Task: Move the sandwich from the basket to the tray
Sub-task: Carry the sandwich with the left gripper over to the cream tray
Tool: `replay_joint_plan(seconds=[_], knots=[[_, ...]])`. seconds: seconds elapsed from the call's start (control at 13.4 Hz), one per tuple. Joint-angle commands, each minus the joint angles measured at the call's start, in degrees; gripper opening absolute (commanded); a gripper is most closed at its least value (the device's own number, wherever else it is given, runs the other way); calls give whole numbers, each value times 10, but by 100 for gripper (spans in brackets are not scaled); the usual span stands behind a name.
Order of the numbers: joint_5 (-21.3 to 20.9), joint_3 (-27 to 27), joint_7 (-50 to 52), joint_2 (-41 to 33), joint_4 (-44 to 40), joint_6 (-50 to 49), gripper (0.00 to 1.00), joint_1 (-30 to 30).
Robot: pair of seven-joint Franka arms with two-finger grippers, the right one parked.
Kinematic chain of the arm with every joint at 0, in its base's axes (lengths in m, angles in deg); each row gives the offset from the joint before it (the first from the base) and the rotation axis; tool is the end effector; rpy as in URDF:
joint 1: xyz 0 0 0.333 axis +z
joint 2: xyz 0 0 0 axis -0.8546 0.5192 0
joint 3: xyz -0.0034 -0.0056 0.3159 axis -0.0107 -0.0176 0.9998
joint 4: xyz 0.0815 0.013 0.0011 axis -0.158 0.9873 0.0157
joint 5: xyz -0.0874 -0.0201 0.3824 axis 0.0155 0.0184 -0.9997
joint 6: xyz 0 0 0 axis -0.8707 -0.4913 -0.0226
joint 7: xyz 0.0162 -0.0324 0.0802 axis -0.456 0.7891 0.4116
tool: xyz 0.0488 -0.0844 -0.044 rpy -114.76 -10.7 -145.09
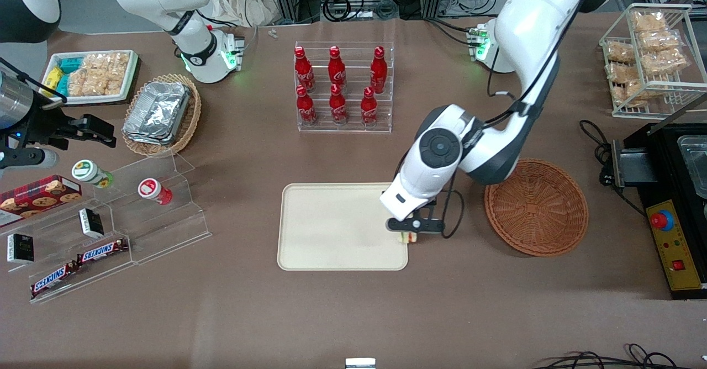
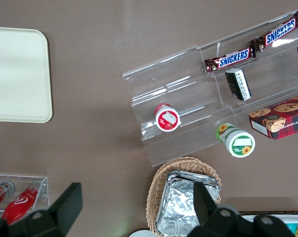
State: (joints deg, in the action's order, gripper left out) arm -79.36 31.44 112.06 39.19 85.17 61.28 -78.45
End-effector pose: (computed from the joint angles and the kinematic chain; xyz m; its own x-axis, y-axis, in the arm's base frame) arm 0.5989 -0.4068 0.3099 0.9957 -0.0648 0.0657 -0.0715 -0.9919 0.1054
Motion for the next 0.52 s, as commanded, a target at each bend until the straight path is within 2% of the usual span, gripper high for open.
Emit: replay_joint_plan(seconds=[0.0, 0.22, 0.3, 0.37, 0.45], knots=[[-27, 3, -9, 54, -35, 28, 12, -15], [-27, 3, -9, 83, -41, 36, 13, -26], [-25, 3, -8, 84, -40, 37, 28, -26], [-22, 3, -7, 82, -41, 34, 74, -23], [-18, 3, -5, 80, -40, 31, 99, -21]])
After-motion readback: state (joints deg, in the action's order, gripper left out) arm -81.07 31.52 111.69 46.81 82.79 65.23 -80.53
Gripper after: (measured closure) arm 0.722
